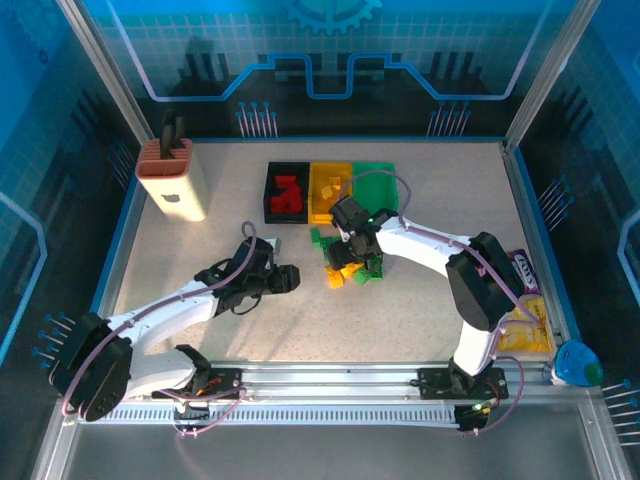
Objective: Sort the legos into containers by color
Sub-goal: Pick up the lego from the center of the table, then place the lego in the container.
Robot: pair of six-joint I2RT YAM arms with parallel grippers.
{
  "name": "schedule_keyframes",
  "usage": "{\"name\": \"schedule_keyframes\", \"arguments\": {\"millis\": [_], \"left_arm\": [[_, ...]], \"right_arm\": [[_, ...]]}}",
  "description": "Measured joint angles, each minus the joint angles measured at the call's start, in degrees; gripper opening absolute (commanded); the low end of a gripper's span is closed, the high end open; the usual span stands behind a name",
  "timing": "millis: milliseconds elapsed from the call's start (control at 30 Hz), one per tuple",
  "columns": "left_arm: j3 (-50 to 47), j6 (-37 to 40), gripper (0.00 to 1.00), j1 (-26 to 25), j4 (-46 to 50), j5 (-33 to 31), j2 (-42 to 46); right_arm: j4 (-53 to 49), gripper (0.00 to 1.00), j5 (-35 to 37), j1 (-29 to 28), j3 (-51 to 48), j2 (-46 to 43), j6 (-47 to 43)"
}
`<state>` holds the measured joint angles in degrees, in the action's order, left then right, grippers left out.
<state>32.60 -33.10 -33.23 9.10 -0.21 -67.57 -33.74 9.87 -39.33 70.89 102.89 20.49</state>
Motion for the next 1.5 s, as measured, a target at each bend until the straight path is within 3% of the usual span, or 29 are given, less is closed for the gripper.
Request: {"name": "schedule_keyframes", "arguments": {"millis": [500,800,1067,1500], "left_arm": [[1.11,0.0,0.56,-0.57,-0.44,0.0,-1.81],[1.14,0.02,0.55,-0.7,-0.44,-0.02,-1.81],[2.36,0.17,0.55,-0.7,-0.46,-0.02,-2.93],[2.89,0.17,0.55,-1.03,-0.37,-0.39,-3.28]], "right_arm": [[1.66,0.73,-0.96,-0.76,-4.5,0.59,0.44],[2.14,0.6,-1.29,-0.85,-4.22,1.6,0.83],[0.39,0.59,-1.07,-1.64,-3.82,0.31,1.09],[-2.25,0.59,-0.87,3.23,13.4,-0.13,-0.02]]}}
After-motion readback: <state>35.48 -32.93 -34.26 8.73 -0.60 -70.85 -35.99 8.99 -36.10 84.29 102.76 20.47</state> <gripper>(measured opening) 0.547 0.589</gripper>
